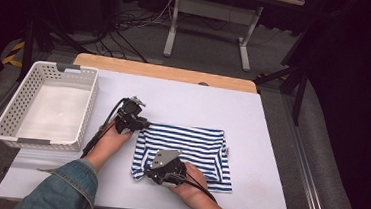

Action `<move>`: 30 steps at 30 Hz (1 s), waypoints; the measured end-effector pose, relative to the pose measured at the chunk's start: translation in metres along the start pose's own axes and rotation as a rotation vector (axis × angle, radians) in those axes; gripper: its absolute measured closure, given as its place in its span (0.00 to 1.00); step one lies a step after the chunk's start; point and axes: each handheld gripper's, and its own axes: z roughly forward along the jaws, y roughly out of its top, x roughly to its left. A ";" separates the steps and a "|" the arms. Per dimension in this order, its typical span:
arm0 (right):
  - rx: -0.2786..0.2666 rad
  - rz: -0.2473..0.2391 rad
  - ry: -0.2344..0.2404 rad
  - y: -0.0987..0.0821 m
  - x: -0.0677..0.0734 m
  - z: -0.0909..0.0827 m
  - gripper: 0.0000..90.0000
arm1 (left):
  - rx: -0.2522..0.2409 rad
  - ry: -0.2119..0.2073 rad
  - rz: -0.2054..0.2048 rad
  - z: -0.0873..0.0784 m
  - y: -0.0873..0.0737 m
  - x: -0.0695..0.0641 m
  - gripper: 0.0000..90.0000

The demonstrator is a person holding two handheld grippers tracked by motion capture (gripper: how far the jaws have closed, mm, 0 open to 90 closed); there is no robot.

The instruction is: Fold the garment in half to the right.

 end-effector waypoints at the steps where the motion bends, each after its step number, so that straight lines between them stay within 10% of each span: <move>1: 0.001 -0.001 0.001 0.001 0.000 0.000 0.91 | 0.002 -0.005 -0.001 0.000 0.000 0.000 0.92; 30: -0.115 0.028 0.085 0.028 0.001 0.005 0.91 | -0.123 0.106 -0.020 -0.051 0.000 -0.007 0.95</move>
